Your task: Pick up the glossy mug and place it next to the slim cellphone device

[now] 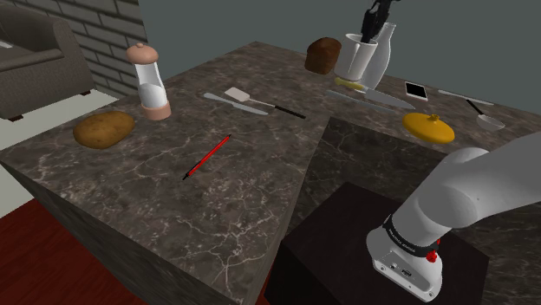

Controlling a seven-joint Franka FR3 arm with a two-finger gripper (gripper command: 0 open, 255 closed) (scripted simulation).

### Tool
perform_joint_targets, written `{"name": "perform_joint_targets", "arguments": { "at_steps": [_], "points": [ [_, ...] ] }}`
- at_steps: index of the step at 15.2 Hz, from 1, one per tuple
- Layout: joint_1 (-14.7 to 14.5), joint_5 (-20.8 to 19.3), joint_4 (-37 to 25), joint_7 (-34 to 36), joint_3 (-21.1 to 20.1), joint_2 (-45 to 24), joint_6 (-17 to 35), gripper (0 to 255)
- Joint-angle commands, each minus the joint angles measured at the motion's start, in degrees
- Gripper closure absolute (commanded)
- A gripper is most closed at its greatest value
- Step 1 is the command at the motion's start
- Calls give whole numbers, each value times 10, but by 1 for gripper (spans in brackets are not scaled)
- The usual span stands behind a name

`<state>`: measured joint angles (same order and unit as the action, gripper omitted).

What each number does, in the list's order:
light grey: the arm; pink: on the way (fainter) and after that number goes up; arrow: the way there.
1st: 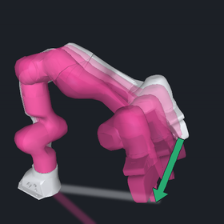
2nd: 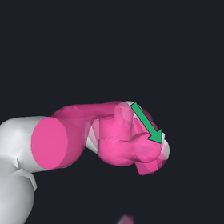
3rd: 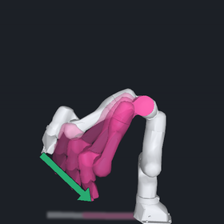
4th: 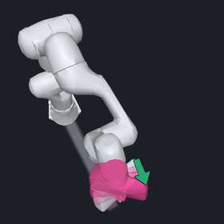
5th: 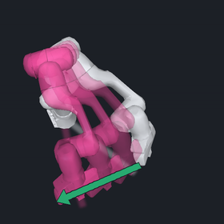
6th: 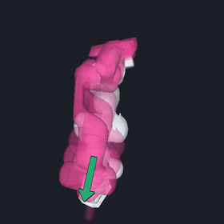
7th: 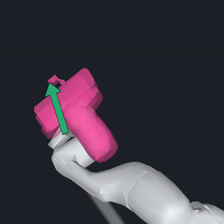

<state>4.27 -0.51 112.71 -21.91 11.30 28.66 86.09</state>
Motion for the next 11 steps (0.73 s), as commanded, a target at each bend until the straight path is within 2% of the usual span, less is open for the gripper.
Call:
{"name": "perform_joint_targets", "arguments": {
  "at_steps": [1,11],
  "points": [
    [7,-9,-3,-29,22,-6,2,255],
    [37,-24,-66,-178,140,-96,27,255]
  ]
}}
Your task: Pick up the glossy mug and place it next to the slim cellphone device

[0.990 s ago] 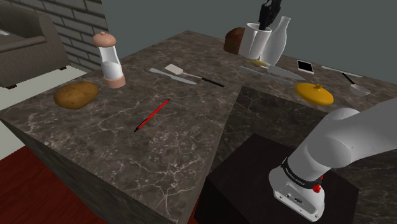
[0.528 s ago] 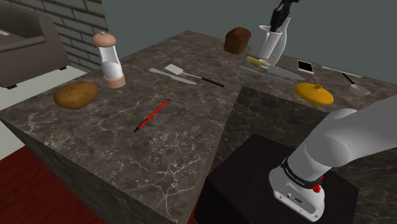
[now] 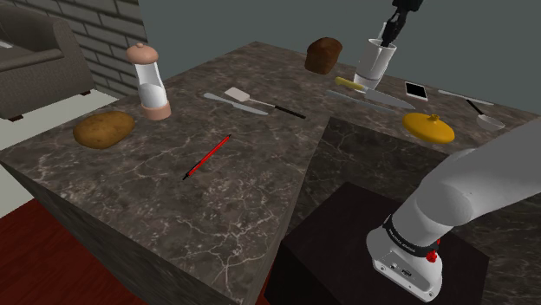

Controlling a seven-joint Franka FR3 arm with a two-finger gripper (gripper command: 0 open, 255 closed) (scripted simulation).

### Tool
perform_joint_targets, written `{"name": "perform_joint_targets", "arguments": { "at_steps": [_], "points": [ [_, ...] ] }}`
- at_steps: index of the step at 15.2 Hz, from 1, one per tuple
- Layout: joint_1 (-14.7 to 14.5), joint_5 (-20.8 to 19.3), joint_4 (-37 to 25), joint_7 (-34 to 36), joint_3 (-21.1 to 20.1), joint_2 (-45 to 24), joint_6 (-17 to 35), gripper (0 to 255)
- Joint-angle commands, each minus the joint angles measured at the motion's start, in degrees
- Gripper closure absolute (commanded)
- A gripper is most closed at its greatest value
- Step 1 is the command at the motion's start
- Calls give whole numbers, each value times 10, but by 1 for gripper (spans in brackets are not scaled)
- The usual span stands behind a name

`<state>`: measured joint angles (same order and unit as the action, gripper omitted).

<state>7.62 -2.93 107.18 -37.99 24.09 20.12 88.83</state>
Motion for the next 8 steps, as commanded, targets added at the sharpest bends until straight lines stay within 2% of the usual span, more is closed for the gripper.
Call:
{"name": "perform_joint_targets", "arguments": {
  "at_steps": [1,8],
  "points": [
    [6,2,-21,-33,25,-23,2,255],
    [31,43,-112,-154,111,-138,8,255]
  ]
}}
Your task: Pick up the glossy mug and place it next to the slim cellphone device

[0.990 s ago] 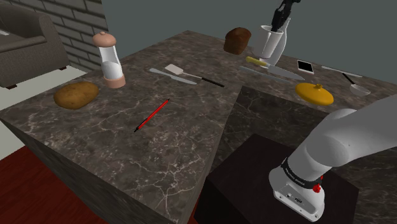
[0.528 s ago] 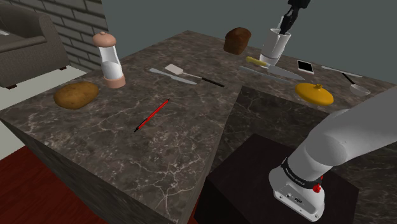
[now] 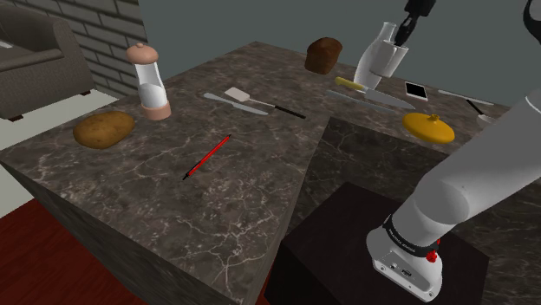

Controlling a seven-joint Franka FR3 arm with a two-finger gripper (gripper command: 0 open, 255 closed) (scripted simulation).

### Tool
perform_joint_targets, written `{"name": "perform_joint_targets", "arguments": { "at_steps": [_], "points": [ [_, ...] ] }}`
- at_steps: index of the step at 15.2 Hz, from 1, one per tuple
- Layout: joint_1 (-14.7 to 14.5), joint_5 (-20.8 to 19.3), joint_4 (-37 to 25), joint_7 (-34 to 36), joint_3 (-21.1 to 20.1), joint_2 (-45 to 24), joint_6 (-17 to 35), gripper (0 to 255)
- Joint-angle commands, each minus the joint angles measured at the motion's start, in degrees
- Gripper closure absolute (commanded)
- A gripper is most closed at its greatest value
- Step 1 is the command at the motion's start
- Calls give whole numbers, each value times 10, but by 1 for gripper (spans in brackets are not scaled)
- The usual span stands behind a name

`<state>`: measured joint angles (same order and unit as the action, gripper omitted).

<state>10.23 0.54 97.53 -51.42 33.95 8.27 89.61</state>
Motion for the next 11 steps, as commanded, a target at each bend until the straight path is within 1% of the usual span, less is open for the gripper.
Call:
{"name": "perform_joint_targets", "arguments": {
  "at_steps": [1,3,5,7,10,11],
  "points": [
    [10,19,-32,-38,24,-40,-1,255],
    [25,44,-68,-76,47,-84,-5,255],
    [46,74,-109,-114,65,-132,-12,255],
    [74,108,-156,-150,78,-184,-24,255],
    [131,161,-239,-198,86,-265,-50,255],
    [139,165,-248,-201,84,-272,-53,255]
  ]
}}
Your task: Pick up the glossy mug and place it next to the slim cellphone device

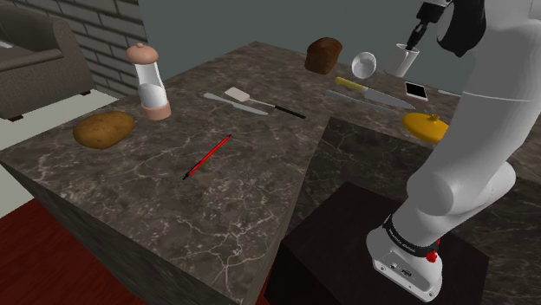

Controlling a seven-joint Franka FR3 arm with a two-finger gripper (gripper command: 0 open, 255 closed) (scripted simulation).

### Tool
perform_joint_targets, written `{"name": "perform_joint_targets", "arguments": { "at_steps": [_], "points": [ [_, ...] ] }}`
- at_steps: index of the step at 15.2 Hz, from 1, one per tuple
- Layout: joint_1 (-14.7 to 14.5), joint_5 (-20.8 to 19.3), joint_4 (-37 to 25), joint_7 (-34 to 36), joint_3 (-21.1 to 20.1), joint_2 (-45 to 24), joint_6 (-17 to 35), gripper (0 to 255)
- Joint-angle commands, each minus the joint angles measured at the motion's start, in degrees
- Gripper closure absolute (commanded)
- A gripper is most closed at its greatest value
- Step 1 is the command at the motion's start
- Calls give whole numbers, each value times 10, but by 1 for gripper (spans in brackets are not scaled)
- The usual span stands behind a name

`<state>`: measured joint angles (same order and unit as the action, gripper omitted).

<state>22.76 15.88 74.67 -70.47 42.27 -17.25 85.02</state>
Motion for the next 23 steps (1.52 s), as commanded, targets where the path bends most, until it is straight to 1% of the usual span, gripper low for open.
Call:
{"name": "perform_joint_targets", "arguments": {
  "at_steps": [1,12,20,21,23],
  "points": [
    [10,9,-7,-10,0,-13,3,255],
    [-15,-4,112,-14,-1,8,103,255],
    [-15,-4,112,-14,-1,8,103,255],
    [-15,-4,112,-14,-1,8,103,0],
    [-15,-4,112,-14,-1,8,103,0]
  ]
}}
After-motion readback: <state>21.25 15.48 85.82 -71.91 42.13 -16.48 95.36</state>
